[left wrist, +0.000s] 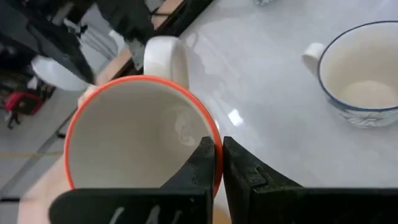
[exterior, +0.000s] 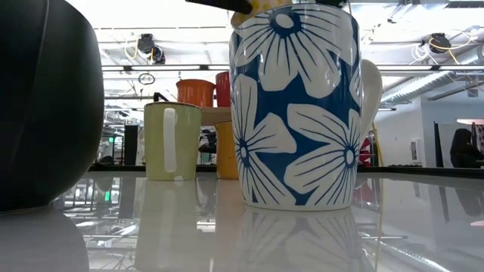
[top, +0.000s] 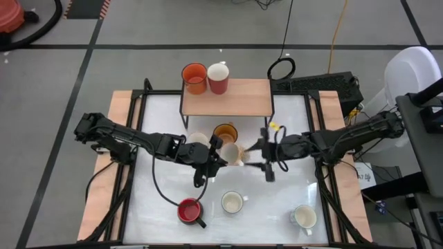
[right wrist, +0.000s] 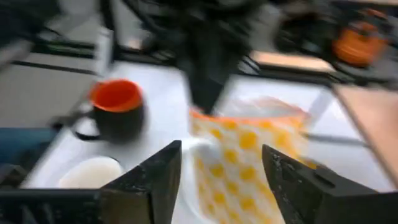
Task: Place coffee mugs
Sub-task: Put the yellow patterned mug on the shelf
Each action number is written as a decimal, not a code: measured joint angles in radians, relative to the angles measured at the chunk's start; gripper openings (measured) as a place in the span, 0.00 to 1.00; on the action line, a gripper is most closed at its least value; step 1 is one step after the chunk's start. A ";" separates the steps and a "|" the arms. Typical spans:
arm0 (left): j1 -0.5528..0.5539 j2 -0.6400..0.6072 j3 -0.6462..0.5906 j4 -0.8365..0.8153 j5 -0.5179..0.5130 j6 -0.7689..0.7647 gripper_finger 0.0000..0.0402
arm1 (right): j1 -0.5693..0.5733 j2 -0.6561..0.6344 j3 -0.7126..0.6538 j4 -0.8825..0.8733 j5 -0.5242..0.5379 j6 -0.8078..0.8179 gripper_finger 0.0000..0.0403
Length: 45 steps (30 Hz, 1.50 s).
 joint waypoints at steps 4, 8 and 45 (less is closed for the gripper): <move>0.013 -0.003 0.000 0.059 0.000 -0.079 0.04 | 0.023 -0.026 -0.003 -0.115 0.204 0.025 0.54; 0.020 -0.004 0.001 0.092 -0.055 -0.170 0.04 | 0.041 -0.029 -0.003 -0.154 0.333 0.016 0.54; 0.210 0.024 0.101 0.357 -0.325 -0.535 0.03 | 0.120 0.000 -0.006 -0.051 0.987 -0.198 0.53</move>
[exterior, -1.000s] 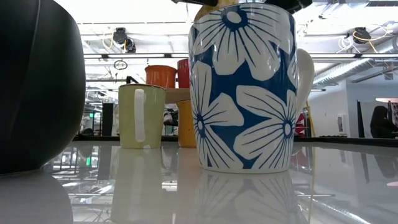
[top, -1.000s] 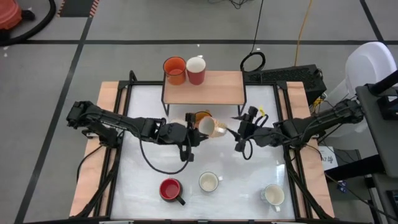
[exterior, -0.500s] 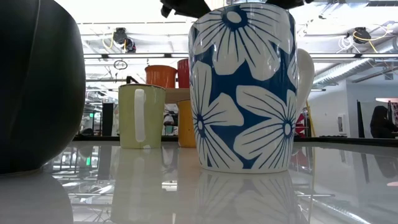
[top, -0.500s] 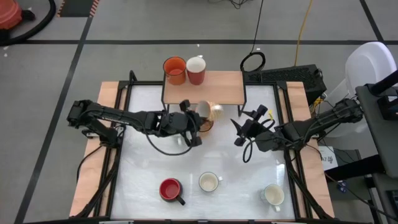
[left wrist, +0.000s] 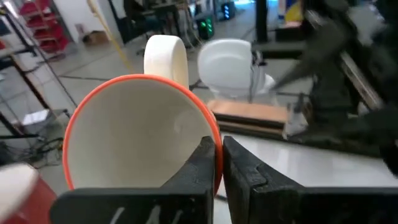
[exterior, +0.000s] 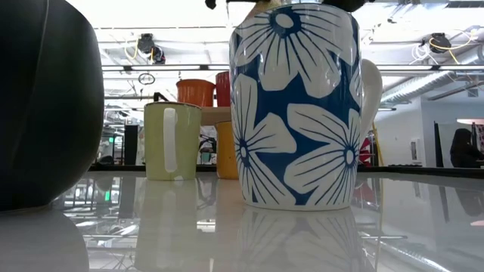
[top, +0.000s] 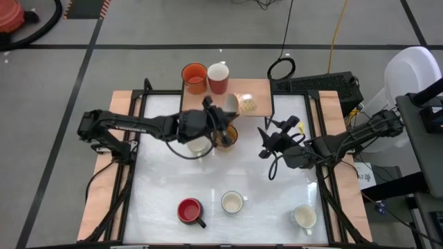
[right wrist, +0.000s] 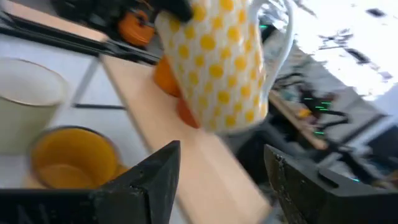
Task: Place coffee mugs
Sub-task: Put the yellow patterned mug on the shelf
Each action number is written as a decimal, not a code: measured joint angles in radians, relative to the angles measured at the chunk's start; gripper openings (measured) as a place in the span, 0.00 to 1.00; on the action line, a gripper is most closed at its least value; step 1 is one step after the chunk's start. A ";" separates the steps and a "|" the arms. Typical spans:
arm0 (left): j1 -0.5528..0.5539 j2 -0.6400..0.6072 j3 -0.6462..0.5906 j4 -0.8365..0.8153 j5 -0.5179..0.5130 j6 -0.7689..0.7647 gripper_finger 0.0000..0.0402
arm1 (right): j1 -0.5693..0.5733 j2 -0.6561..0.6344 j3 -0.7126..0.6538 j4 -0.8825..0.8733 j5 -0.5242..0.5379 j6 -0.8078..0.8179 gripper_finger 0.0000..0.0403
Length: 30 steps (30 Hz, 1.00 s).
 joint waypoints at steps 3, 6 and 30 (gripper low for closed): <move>0.041 0.010 0.091 -0.111 -0.016 0.023 0.03 | 0.013 0.000 0.000 -0.003 0.067 -0.039 0.53; 0.089 0.041 0.186 -0.161 -0.010 0.056 0.03 | 0.026 -0.004 0.000 -0.004 0.098 -0.064 0.53; 0.230 0.428 0.579 -0.433 -0.008 -0.068 0.03 | 0.159 -0.097 -0.001 -0.282 0.226 0.168 0.53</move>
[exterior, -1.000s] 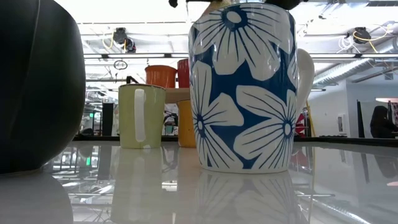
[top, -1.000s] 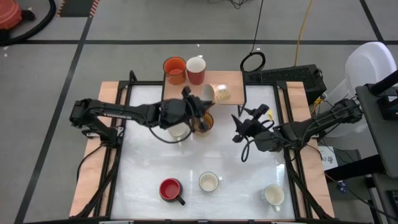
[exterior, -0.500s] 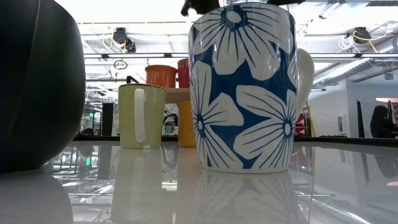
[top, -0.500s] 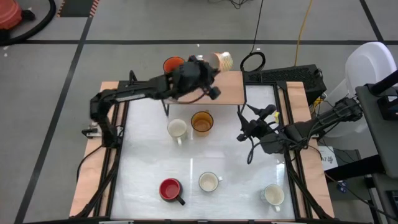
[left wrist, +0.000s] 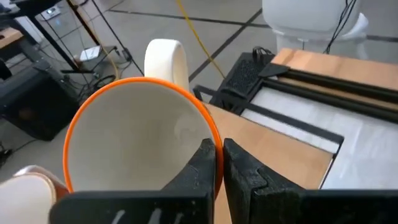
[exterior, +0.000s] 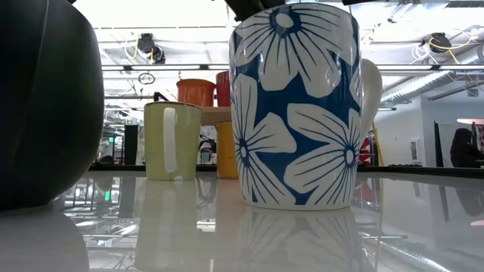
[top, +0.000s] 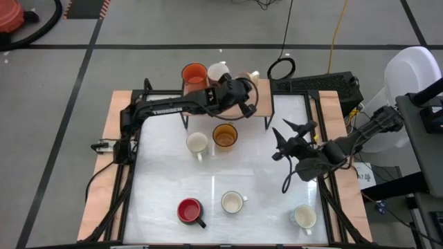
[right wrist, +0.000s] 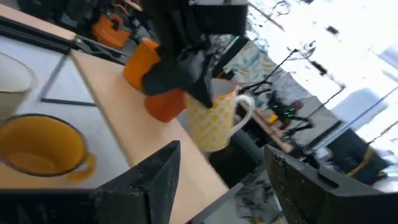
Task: Place coffee mugs
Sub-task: Put the yellow patterned mug on the shelf
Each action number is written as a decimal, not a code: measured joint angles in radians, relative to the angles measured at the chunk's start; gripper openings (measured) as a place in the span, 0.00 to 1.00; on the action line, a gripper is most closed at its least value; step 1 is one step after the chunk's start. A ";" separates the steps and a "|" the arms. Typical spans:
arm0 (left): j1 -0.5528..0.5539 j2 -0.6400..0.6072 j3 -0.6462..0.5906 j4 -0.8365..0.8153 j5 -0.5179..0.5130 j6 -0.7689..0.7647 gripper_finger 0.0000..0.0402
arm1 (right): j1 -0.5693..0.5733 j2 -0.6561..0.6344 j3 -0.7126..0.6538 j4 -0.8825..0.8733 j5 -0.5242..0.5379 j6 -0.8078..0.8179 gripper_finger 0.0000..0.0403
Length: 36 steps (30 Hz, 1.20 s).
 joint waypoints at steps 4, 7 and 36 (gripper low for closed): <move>0.022 -0.006 0.111 -0.112 0.020 -0.008 0.03 | 0.007 -0.009 0.000 -0.031 -0.001 0.049 0.53; 0.045 -0.012 0.224 -0.201 0.025 0.002 0.03 | 0.007 -0.009 0.000 -0.035 0.000 0.056 0.53; 0.154 0.061 0.379 -0.462 0.394 0.064 0.07 | 0.006 -0.010 0.000 -0.012 -0.005 0.031 0.53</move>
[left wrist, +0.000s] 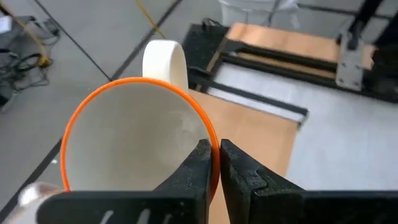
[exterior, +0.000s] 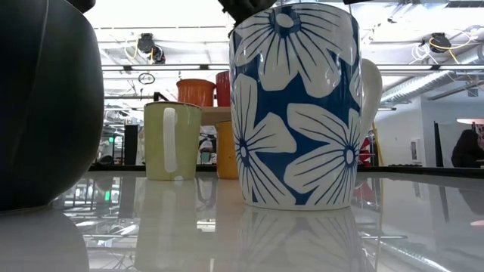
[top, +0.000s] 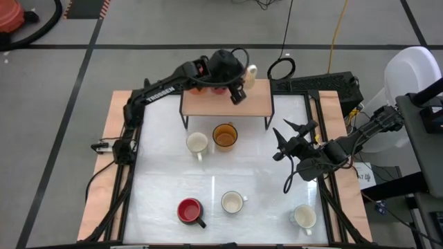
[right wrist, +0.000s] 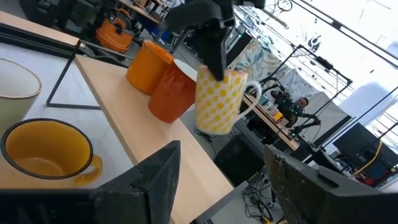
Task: Place coffee mugs
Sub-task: Put the yellow patterned mug on the shelf
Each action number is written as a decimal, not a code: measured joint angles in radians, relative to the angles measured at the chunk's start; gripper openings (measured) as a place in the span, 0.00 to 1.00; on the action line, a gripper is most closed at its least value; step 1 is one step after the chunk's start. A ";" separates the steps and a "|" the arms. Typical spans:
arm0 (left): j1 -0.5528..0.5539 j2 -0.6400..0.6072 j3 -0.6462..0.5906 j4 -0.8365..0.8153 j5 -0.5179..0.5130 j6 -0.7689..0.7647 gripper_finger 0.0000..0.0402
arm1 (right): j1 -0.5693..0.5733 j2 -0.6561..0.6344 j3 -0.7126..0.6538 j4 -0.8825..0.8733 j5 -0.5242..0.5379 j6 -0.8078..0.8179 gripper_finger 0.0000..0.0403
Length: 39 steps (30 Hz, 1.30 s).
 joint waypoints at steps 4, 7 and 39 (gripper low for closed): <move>-0.012 0.017 0.001 0.004 0.000 0.018 0.08 | 0.000 0.000 0.000 0.000 -0.025 0.002 0.53; -0.009 0.040 0.001 -0.006 -0.004 0.020 0.08 | 0.000 0.000 0.000 0.002 -0.026 0.001 0.53; 0.001 0.087 0.001 -0.089 -0.023 0.024 0.25 | 0.000 0.000 0.000 0.008 -0.026 0.002 0.53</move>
